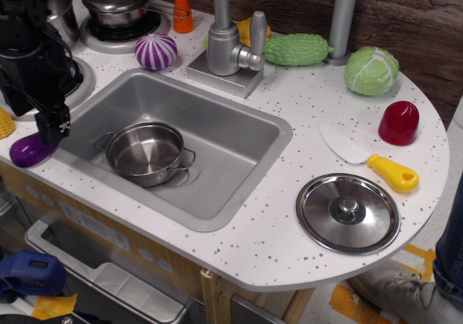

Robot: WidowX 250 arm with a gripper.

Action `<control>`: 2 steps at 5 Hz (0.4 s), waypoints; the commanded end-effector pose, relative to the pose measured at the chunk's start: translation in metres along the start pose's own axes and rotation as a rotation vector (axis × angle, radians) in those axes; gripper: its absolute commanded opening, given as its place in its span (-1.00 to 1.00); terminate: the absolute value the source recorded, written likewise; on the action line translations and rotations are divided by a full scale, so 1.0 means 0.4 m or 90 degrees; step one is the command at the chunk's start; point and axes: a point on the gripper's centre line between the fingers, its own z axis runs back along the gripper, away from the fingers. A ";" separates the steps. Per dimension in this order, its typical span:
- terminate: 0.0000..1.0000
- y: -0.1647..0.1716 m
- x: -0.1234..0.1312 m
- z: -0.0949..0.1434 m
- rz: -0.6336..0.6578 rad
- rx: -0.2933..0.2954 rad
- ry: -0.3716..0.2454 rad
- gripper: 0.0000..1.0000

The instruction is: Put eggplant in pot or pan

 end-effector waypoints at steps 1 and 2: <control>-1.00 0.042 -0.004 -0.017 0.019 -0.005 -0.019 1.00; -1.00 0.043 -0.007 -0.050 0.030 -0.017 -0.035 1.00</control>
